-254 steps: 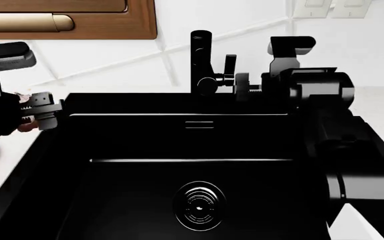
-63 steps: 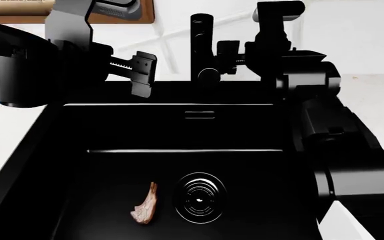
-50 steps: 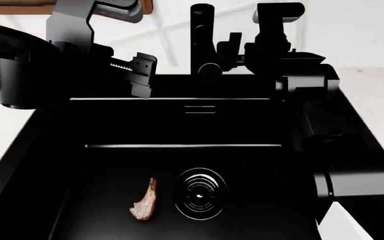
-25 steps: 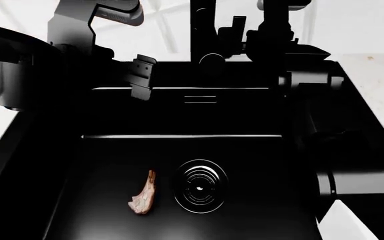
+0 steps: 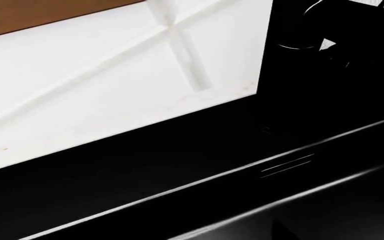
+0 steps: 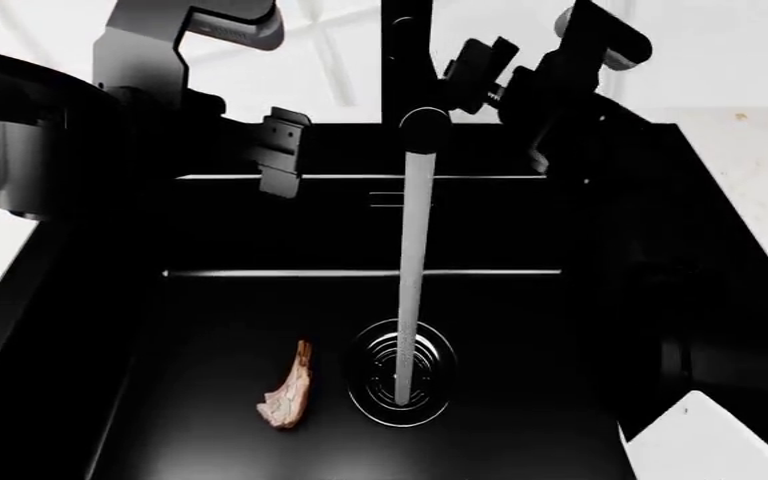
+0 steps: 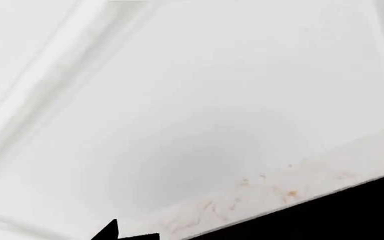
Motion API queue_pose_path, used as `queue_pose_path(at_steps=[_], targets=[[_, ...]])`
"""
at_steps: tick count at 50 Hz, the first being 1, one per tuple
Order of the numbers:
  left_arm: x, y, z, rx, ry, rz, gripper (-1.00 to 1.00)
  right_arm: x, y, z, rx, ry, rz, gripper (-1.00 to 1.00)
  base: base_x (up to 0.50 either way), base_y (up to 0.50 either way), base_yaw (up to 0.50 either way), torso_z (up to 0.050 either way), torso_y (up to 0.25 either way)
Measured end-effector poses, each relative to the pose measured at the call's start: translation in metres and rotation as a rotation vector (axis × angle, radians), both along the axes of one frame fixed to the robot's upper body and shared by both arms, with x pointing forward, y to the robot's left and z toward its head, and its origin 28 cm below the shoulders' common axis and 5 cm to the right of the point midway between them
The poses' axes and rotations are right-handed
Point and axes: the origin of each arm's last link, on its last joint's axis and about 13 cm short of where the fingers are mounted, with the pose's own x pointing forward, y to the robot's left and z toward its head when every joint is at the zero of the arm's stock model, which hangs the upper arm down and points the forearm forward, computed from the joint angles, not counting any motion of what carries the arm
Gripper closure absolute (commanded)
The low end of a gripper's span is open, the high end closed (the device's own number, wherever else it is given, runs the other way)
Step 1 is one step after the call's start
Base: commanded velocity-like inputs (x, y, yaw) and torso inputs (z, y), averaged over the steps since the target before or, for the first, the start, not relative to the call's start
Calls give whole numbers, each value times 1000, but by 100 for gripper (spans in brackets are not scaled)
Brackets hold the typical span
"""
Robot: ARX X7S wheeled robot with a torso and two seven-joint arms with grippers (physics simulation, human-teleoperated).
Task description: Pick the lamb chop from the counter and place it in the sink. Then turn on the sink faucet.
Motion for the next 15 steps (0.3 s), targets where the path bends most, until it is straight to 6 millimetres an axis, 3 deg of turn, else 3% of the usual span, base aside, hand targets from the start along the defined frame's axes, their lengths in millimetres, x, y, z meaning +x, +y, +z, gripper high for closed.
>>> queue_pose_path(at_steps=[15], targets=[[0, 0, 0, -2, -3, 3, -100, -1, 5, 4, 191, 56, -21, -100, -1, -5, -11, 0, -4]])
